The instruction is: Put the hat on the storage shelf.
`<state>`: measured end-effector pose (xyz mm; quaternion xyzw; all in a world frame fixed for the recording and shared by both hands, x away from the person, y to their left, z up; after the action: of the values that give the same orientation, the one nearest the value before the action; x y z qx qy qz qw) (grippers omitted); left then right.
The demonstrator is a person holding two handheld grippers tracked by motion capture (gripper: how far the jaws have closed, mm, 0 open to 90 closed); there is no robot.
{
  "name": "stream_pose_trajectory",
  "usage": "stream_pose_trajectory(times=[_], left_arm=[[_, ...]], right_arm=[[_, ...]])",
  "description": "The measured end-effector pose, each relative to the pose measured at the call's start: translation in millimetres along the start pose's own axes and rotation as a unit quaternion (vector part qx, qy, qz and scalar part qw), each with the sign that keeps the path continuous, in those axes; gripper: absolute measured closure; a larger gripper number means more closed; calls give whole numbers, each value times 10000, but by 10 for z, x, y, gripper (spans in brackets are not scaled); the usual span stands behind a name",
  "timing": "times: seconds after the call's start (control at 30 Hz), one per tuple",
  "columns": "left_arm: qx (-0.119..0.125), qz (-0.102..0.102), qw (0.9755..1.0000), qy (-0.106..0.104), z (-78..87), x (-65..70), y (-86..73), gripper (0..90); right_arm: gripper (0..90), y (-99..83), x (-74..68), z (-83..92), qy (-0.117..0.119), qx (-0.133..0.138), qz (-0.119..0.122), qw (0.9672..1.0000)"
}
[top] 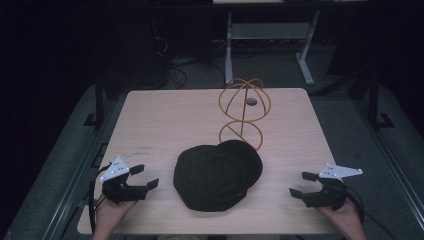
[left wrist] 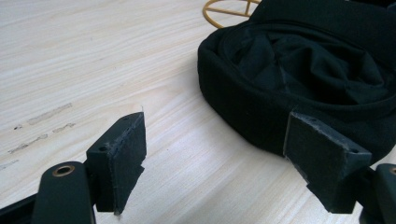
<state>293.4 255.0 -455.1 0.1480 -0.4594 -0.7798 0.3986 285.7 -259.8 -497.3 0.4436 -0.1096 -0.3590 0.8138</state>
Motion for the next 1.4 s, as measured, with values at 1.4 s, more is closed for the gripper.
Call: stream_pose_trajectory(times=[1.4], left_arm=[[9, 195, 9998, -80, 15, -68, -37, 199]], right_arm=[[154, 848, -774, -25, 629, -3, 1023, 9928]])
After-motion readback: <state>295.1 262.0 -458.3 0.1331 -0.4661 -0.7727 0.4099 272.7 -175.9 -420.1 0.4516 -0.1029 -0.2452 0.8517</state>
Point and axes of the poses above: each handheld gripper's, and its own axes: z roughly backward along the jaws, y roughly out of its top, x roughly to its right, the point moved 6 cm from there along -z, roughly forward along the jaws, and after that the axes turned 3 degrees about z, right-handed, at the moved point
